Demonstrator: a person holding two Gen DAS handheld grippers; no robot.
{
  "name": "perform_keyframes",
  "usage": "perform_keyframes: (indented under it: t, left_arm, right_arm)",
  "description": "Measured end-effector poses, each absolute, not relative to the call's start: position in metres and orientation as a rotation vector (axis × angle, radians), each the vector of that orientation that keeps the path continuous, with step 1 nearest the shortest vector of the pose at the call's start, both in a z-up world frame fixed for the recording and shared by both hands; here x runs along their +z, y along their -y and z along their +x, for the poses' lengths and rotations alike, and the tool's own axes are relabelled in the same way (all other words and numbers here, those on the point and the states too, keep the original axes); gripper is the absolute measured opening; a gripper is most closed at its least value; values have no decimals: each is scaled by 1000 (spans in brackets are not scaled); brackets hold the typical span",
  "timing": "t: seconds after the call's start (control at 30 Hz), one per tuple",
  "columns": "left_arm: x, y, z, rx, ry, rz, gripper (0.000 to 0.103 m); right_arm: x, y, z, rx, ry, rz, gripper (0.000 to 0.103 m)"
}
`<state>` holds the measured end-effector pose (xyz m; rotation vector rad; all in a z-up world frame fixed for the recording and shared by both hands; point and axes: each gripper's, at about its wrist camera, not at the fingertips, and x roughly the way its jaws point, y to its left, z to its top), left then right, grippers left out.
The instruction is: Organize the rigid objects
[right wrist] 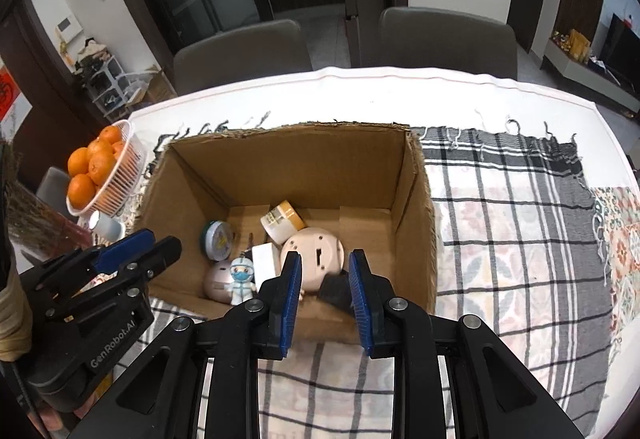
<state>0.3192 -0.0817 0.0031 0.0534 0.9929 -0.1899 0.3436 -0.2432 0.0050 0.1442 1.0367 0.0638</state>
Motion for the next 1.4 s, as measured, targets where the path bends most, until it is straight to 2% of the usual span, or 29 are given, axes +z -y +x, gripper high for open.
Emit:
perform_keyframes:
  t: [0.37, 0.43, 0.57, 0.63, 0.77, 0.87, 1.23, 1.4]
  left_arm:
    - [47, 69, 245, -202, -810, 54, 37]
    - [52, 66, 232, -195, -780, 62, 45]
    - [61, 61, 202, -191, -717, 75, 48]
    - [65, 56, 188, -198, -698, 54, 55]
    - [69, 54, 168, -174, -654, 63, 59]
    - [71, 51, 153, -163, -629, 59, 67]
    - [75, 42, 107, -116, -528, 72, 83]
    - [73, 38, 92, -99, -512, 70, 85]
  right_arm:
    - [50, 241, 274, 26, -859, 130, 26]
    - [56, 241, 259, 26, -833, 127, 26]
    - [64, 239, 233, 25, -784, 120, 26]
    - [67, 237, 220, 22, -765, 120, 26]
    - [70, 234, 198, 12, -735, 122, 27]
    - [72, 231, 182, 12, -712, 121, 27]
    - [72, 227, 132, -21, -640, 96, 36]
    - [73, 224, 115, -39, -609, 77, 46]
